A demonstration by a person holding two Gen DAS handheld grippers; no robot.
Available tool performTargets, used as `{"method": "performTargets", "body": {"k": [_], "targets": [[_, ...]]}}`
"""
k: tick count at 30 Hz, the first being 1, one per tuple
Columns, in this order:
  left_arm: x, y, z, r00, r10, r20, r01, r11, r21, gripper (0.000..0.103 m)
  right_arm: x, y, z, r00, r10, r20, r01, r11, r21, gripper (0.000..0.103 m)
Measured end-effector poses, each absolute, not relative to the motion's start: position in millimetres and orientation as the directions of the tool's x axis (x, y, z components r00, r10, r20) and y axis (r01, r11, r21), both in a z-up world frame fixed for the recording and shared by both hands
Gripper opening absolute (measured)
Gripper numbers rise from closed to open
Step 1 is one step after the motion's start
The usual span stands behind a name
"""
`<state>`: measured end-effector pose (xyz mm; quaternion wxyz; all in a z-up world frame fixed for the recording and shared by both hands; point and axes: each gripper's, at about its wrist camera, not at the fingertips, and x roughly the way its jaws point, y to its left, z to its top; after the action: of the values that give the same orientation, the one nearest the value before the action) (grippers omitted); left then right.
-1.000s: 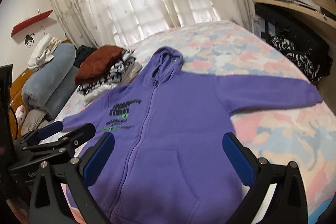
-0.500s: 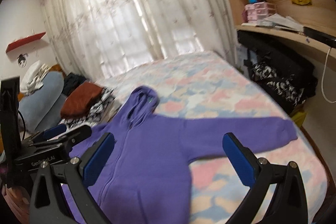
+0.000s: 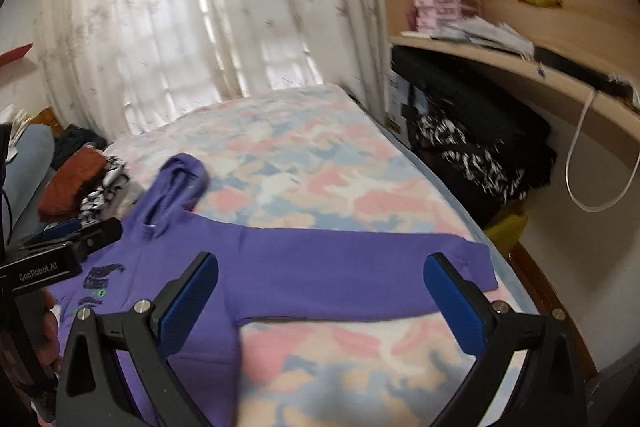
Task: Fold large clothes
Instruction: 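Move the right tool to the hoodie sleeve cuff and grasp it, then carry the sleeve with the right tool across the hoodie front and release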
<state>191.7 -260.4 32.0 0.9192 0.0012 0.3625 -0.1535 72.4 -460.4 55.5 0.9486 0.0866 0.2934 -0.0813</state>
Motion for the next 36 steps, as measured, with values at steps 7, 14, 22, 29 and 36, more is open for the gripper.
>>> {"method": "performTargets", "body": {"k": [7, 14, 22, 29, 36], "targets": [[232.4, -283.6, -32.6, 0.603, -0.276, -0.749, 0.261, 0.955, -0.142, 0.1, 90.5, -541.0, -7.4, 0.74, -0.062, -0.67, 0.347, 0.888, 0.301, 0.103], [256.8, -300.1, -82.8, 0.519, -0.28, -0.808, 0.248, 0.953, -0.172, 0.1, 88.8, -616.2, -81.8, 0.684, 0.003, -0.73, 0.495, 0.733, 0.467, 0.086], [266.3, -312.5, -95.5, 0.498, -0.292, -0.817, 0.222, 0.953, -0.205, 0.1, 97.9, -657.4, -130.8, 0.662, 0.042, -0.748, 0.588, 0.589, 0.554, 0.07], [261.7, -304.4, -83.7, 0.54, -0.284, -0.792, 0.241, 0.954, -0.178, 0.1, 122.3, -652.3, -122.0, 0.655, -0.001, -0.756, 0.594, 0.619, 0.514, 0.017], [253.0, -261.1, -53.5, 0.621, -0.17, -0.765, 0.2, 0.978, -0.055, 0.092, 126.1, -586.0, -32.7, 0.793, -0.054, -0.607, 0.421, 0.77, 0.48, 0.011]]}}
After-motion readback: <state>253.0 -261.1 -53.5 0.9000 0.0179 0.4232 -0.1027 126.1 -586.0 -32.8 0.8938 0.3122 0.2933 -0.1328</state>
